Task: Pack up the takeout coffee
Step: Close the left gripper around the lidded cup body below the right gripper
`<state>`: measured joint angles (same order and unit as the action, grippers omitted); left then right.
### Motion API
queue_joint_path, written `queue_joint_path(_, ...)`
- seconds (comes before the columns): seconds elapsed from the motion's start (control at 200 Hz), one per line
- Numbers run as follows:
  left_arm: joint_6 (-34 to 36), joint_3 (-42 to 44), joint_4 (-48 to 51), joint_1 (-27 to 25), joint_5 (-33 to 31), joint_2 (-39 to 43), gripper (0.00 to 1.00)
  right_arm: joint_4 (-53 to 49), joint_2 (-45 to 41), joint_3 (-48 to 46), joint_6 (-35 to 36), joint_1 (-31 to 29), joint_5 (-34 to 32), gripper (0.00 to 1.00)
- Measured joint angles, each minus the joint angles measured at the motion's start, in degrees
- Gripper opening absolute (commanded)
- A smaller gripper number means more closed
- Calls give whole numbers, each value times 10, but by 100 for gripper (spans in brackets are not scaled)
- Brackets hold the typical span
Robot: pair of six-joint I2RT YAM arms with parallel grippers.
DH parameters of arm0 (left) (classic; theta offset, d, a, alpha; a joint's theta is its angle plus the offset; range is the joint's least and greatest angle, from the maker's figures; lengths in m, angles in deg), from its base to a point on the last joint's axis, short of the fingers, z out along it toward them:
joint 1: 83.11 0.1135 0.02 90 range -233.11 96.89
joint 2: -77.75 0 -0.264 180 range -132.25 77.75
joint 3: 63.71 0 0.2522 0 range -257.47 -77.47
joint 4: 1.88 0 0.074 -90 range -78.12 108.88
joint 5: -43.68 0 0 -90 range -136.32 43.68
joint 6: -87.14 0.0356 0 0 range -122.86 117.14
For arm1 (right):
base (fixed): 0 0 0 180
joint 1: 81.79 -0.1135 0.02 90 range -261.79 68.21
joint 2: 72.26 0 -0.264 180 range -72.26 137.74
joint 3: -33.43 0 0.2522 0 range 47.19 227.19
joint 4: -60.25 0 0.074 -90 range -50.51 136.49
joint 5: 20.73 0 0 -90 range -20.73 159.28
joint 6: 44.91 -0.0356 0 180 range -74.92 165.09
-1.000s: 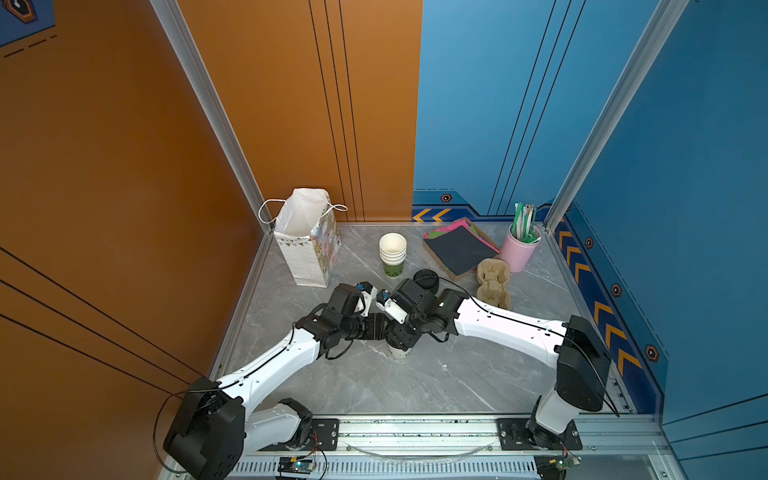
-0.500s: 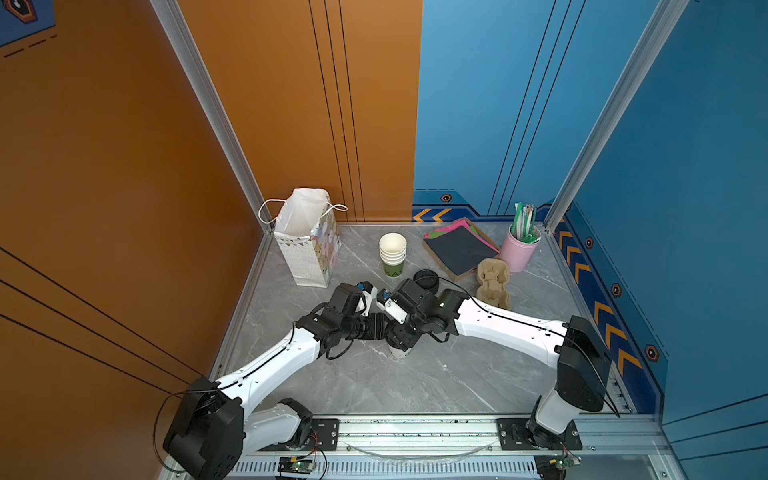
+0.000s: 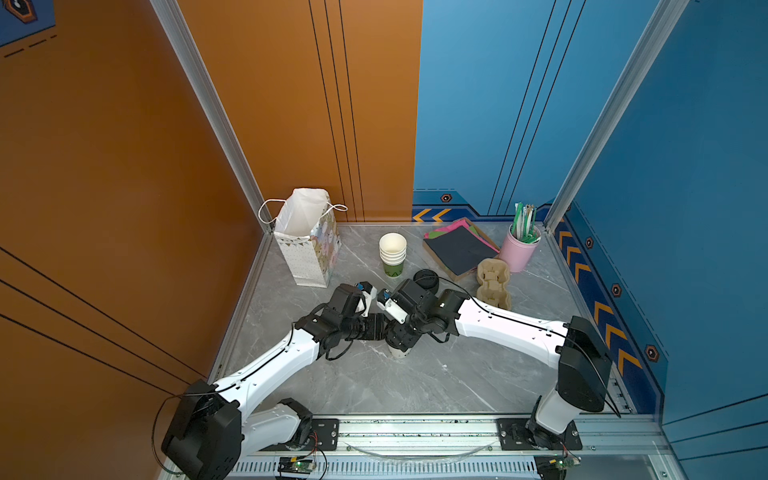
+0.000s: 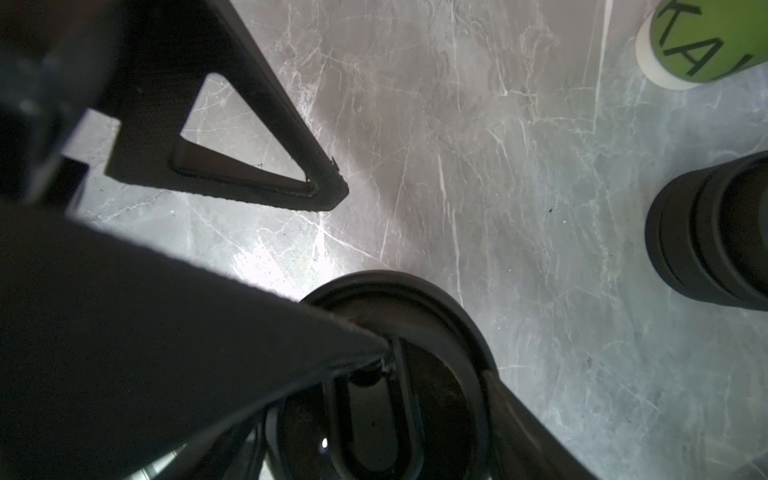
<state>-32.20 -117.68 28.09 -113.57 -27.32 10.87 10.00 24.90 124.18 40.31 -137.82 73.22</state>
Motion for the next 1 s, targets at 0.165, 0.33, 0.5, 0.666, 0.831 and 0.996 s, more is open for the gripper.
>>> queue_joint_path(0.165, 0, 0, 2, 0, -2, 2, 64, 2, -4, -4, -4, 0, -3, 76)
queue_joint_path(0.33, 0, 0, 2, -1, -7, 3, 64, 7, -4, -5, -8, -1, -7, 77)
queue_joint_path(0.5, 0, 0, 2, -4, -10, 4, 64, 13, -10, -12, -11, -2, -8, 78)
queue_joint_path(0.666, 2, -1, 2, -6, -11, 5, 64, 20, -20, -22, -13, -2, -11, 82)
queue_joint_path(0.831, 6, -5, 10, -7, -11, 5, 64, 21, -27, -26, -13, -1, -19, 83)
queue_joint_path(0.996, 7, -7, 14, -10, -16, 5, 64, 22, -27, -27, -13, -1, -27, 86)
